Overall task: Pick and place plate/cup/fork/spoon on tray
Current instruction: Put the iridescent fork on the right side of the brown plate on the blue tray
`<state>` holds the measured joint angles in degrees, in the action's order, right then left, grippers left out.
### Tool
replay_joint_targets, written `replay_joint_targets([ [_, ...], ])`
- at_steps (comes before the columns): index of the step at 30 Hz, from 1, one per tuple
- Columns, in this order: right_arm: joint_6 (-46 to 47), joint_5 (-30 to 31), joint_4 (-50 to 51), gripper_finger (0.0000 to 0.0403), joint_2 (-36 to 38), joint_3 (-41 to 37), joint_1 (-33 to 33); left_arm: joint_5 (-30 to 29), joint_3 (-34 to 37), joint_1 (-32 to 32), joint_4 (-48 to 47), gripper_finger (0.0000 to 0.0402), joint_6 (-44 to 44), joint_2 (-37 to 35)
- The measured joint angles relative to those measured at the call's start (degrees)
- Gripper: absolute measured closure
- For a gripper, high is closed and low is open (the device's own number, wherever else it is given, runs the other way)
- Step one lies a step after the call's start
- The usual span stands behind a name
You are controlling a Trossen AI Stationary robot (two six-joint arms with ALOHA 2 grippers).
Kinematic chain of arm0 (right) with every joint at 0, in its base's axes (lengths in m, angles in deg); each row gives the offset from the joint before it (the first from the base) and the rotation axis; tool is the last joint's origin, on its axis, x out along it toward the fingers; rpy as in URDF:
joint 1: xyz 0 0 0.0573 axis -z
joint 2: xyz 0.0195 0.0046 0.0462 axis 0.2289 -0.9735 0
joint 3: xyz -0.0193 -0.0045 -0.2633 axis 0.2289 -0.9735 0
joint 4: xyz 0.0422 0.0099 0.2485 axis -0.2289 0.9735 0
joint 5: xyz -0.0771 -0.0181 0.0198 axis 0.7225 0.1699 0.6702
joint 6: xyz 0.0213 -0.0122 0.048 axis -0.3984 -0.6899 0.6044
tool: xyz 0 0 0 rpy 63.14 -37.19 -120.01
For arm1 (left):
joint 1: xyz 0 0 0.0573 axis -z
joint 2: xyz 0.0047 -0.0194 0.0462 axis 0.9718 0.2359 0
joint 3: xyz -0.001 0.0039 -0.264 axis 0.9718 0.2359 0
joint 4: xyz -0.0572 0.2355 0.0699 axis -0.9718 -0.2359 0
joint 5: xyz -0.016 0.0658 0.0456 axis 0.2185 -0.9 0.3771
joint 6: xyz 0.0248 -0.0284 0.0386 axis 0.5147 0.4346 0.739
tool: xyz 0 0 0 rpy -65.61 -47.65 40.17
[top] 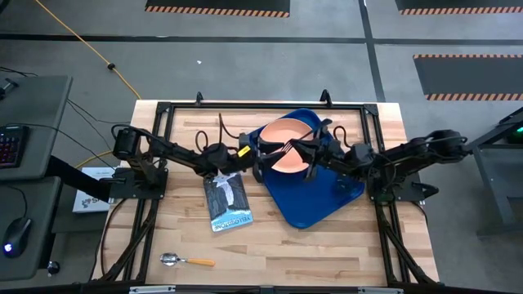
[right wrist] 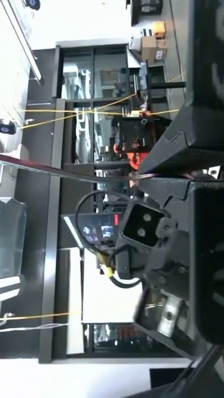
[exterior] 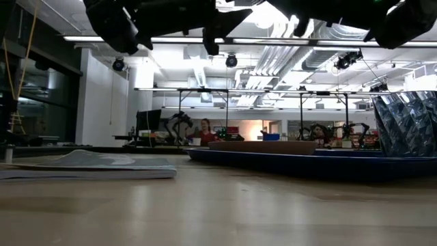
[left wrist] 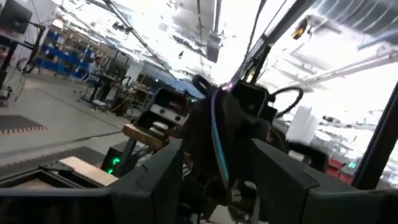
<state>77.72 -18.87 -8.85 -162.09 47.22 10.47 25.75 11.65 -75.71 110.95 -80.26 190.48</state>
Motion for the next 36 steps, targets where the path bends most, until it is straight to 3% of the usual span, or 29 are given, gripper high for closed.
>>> replay_joint_targets([
  [10,-1.4,-0.1,-0.8,0.0403,-2.8,1.5,0.0,-0.2,-1.0,0.0,-3.0,0.0243,-2.0,0.2],
  [13,-1.4,0.0,-0.7,0.0403,-2.8,1.5,0.0,-0.5,-1.0,0.0,-2.8,0.0279,-1.4,0.2],
  [18,-1.1,-0.6,1.0,0.0403,-2.8,1.5,0.0,-1.1,-1.0,-0.2,-3.3,0.0383,0.0,0.2],
  [25,0.2,2.5,6.0,0.0395,-1.3,1.5,0.0,-0.5,-0.9,-1.6,-8.5,0.0398,1.4,-1.5],
  [29,0.6,6.1,15.1,0.0342,2.6,1.5,0.0,-1.2,0.7,-2.5,-11.2,0.0400,3.1,-4.6],
  [34,1.9,9.5,29.2,0.0241,9.2,1.5,0.0,-3.7,6.1,-3.0,-13.7,0.0400,4.5,-11.9],
  [36,1.9,9.8,35.9,0.0204,12.3,1.5,0.0,-4.6,7.6,-3.0,-19.1,0.0400,5.4,-16.1],
])
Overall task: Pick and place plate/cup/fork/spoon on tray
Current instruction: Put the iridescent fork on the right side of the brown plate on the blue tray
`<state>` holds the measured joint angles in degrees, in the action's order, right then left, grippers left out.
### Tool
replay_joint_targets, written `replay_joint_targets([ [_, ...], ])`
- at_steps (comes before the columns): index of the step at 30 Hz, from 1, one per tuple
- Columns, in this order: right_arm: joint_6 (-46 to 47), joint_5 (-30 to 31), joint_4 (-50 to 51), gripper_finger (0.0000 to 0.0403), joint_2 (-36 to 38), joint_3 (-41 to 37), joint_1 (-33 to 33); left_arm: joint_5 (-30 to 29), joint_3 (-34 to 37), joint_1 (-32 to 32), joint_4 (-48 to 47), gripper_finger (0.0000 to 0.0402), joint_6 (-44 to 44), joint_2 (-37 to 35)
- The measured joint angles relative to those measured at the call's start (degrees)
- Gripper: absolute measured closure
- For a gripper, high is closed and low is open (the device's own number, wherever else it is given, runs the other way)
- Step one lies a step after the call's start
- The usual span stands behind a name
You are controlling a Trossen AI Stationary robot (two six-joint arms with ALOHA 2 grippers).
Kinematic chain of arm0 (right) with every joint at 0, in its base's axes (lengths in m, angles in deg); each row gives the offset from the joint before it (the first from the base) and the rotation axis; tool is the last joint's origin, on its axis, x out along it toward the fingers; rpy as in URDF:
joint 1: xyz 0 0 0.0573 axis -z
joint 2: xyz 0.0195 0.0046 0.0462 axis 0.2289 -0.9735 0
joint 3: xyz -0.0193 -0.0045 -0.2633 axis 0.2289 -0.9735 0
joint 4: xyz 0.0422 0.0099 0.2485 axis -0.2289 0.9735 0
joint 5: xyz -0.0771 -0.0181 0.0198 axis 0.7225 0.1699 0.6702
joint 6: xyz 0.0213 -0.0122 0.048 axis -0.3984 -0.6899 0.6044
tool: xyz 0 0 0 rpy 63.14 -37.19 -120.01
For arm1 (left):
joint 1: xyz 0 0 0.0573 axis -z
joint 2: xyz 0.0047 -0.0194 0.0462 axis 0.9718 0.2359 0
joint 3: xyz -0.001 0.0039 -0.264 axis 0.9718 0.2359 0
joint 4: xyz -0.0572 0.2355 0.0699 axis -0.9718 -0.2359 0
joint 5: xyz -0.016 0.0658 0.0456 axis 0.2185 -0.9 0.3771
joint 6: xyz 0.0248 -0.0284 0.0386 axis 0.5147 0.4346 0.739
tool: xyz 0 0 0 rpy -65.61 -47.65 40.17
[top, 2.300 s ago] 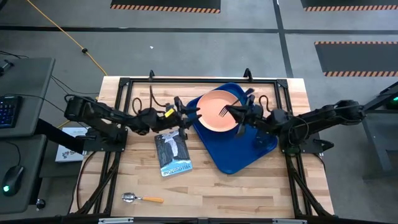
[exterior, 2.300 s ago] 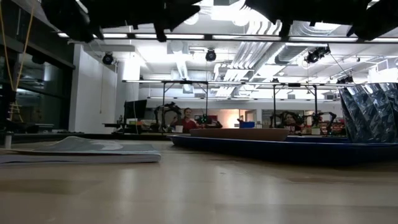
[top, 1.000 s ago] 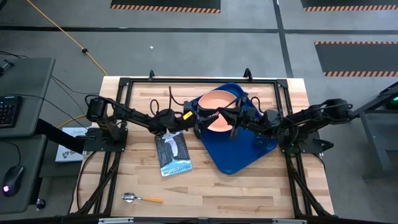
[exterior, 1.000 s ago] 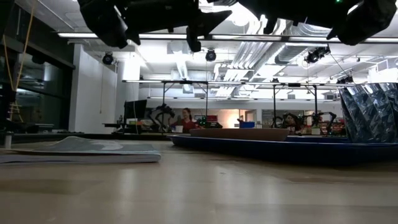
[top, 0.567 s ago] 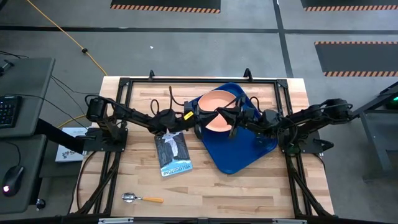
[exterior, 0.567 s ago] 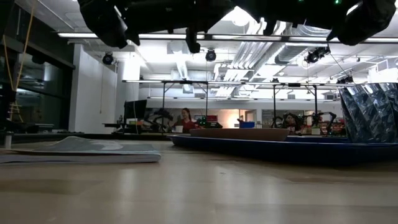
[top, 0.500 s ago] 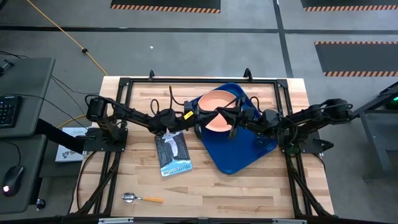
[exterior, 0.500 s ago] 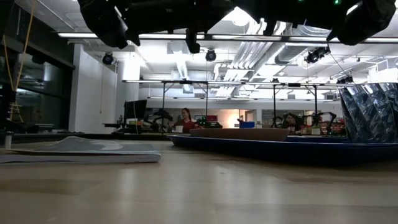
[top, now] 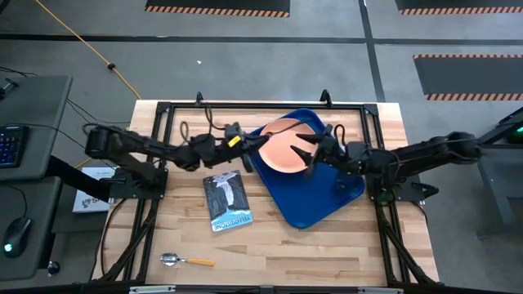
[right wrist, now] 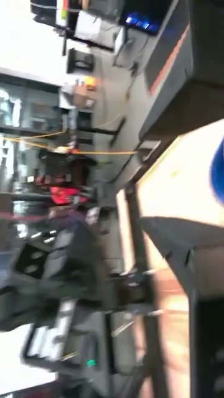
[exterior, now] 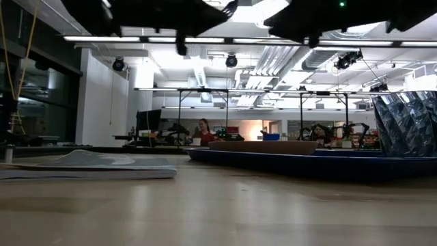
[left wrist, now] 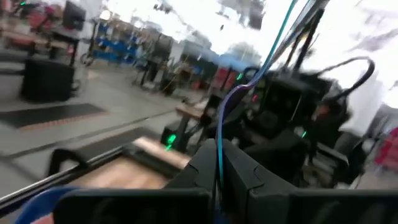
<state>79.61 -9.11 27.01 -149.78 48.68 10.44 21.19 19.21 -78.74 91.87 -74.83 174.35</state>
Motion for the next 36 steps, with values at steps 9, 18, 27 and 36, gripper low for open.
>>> replay_joint_targets([
  [9,7.9,-0.8,40.1,0.0144,14.5,4.6,0.0,-3.8,-7.7,1.7,-51.2,0.0401,-3.6,-15.3],
  [18,16.9,-12.3,78.7,0.0144,11.9,21.8,0.0,-2.7,-17.4,5.8,-71.5,0.0401,-9.8,-8.1],
  [27,16.2,-22.1,84.0,0.0144,2.1,28.3,1.5,-2.9,-23.3,6.7,-73.1,0.0401,-7.9,-0.8],
  [36,9.6,-25.9,81.1,0.0144,-2.9,29.2,3.5,-2.8,-24.2,6.5,-75.4,0.0402,-7.4,-0.1],
])
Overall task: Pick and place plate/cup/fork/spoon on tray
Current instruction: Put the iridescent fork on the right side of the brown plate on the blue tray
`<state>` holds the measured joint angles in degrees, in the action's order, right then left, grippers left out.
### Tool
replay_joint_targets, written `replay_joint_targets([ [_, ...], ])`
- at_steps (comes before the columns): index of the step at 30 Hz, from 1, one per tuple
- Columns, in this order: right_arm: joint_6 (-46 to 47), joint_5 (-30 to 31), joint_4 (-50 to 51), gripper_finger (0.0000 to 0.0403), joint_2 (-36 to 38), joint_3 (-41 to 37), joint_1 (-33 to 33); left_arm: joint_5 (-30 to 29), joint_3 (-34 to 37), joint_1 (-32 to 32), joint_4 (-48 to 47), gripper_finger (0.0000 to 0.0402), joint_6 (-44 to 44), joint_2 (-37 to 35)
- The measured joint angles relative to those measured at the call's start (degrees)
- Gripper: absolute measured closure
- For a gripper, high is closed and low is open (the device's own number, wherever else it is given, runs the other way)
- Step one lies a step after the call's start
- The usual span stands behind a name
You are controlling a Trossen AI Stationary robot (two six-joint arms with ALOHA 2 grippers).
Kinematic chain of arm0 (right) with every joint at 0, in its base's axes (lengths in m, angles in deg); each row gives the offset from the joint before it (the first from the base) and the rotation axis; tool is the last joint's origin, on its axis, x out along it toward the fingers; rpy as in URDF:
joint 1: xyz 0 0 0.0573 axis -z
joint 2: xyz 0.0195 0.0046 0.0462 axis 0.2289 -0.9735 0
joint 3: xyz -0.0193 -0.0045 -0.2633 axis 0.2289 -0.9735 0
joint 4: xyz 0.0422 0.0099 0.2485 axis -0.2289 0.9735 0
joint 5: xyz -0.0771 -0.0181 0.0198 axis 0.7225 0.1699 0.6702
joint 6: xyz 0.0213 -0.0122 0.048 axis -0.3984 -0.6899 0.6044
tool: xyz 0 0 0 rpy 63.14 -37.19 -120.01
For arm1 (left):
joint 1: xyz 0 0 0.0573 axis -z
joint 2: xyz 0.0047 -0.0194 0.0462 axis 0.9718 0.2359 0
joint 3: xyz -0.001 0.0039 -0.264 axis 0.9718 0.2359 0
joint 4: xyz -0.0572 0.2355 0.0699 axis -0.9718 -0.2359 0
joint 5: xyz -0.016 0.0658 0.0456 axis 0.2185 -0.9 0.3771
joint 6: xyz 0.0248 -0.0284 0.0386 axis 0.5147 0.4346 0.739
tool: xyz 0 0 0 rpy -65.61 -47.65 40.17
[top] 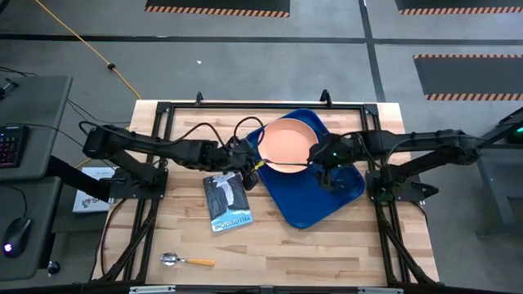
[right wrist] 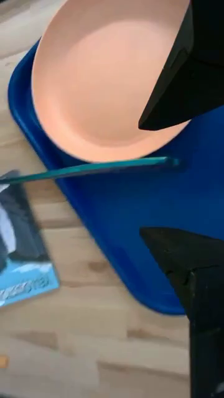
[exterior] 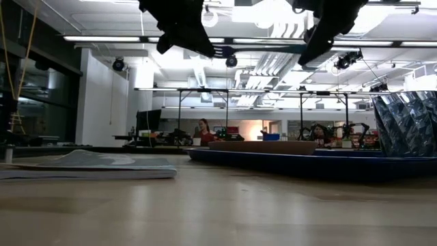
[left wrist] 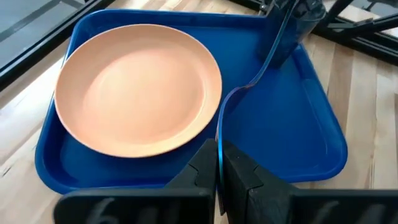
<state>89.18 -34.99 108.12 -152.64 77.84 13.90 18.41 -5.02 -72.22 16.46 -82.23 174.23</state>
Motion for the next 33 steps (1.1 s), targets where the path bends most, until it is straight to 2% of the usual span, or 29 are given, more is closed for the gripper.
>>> replay_joint_targets([
  [4,-0.6,-4.0,-1.1,0.0145,-0.3,0.1,0.9,0.0,0.0,0.0,-0.3,0.0402,-0.1,0.8],
  [7,-0.7,-4.0,-0.4,0.0160,-0.5,0.1,1.1,0.0,0.0,0.0,0.1,0.0402,-0.1,0.7],
  [10,-1.2,-4.1,0.2,0.0197,-0.5,0.1,1.2,0.0,0.0,0.0,-0.3,0.0401,-0.1,0.6],
  [17,-1.6,-3.6,-0.5,0.0311,-0.6,0.1,1.2,-0.4,0.1,0.0,-0.6,0.0401,0.0,1.7],
  [21,-1.2,-3.1,-0.5,0.0349,-0.6,0.0,1.2,-0.6,0.0,0.0,0.6,0.0401,0.0,1.5],
  [33,-2.3,-1.2,-0.3,0.0367,-1.4,0.0,1.2,-0.7,0.0,0.0,1.1,0.0401,0.0,1.5],
])
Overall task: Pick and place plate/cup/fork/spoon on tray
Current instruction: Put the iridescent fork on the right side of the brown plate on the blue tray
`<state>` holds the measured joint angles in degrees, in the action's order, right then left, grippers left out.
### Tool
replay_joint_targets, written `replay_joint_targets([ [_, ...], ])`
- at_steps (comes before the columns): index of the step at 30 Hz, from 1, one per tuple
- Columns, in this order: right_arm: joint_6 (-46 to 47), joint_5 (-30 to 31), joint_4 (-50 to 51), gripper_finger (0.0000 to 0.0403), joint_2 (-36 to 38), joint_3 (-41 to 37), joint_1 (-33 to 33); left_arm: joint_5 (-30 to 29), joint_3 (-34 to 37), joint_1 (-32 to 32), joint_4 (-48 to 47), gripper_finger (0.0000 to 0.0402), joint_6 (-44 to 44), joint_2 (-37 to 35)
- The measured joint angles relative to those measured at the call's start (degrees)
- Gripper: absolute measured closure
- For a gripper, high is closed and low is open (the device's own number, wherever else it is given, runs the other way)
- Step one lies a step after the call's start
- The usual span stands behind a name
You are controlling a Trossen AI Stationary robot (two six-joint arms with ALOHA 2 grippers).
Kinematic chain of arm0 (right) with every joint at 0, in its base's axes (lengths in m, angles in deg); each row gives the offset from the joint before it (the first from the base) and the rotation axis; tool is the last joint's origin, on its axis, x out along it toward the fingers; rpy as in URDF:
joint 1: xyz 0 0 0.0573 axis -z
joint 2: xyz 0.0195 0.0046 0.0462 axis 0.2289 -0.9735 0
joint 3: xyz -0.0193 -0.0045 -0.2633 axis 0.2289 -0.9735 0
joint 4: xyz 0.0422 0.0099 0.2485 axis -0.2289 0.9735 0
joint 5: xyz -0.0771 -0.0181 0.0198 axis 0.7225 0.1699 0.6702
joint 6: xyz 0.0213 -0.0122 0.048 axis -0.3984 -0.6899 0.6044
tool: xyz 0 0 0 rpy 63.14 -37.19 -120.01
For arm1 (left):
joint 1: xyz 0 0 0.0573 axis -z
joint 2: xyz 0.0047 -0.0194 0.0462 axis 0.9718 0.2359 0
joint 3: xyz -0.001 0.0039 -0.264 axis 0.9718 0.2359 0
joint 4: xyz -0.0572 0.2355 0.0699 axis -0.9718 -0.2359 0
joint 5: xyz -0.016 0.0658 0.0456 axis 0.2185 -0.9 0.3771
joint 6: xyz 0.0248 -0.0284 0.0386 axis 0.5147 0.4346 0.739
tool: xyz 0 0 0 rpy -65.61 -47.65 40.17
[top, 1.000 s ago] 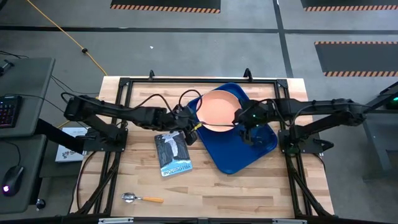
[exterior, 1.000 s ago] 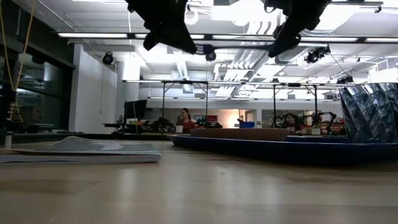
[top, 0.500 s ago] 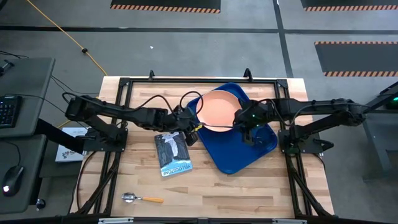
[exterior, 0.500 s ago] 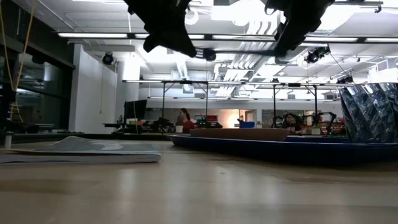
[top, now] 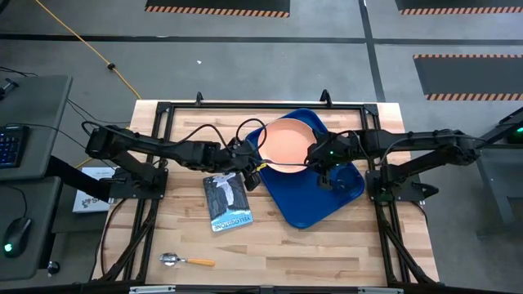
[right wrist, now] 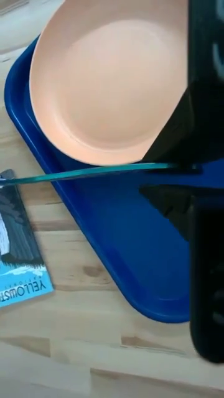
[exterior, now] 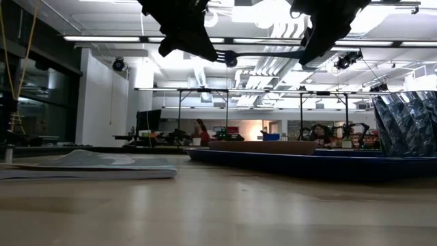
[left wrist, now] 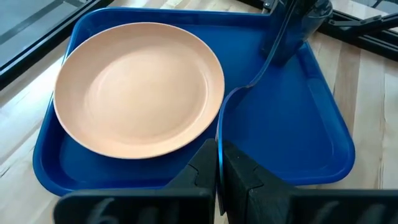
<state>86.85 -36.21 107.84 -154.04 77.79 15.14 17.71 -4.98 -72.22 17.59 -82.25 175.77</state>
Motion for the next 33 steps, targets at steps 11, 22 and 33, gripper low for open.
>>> replay_joint_targets([
  [11,0.1,0.3,1.7,0.0400,0.2,0.0,0.0,0.7,0.0,-0.2,0.8,0.0385,2.2,0.0],
  [22,-1.0,0.6,17.0,0.0402,2.1,0.5,3.7,-1.0,-6.7,-3.1,-6.5,0.0334,11.0,-2.9],
  [33,-10.2,-10.1,34.6,0.0402,-6.8,4.4,20.1,-0.7,1.5,-0.7,9.5,0.0351,16.0,-7.3],
])
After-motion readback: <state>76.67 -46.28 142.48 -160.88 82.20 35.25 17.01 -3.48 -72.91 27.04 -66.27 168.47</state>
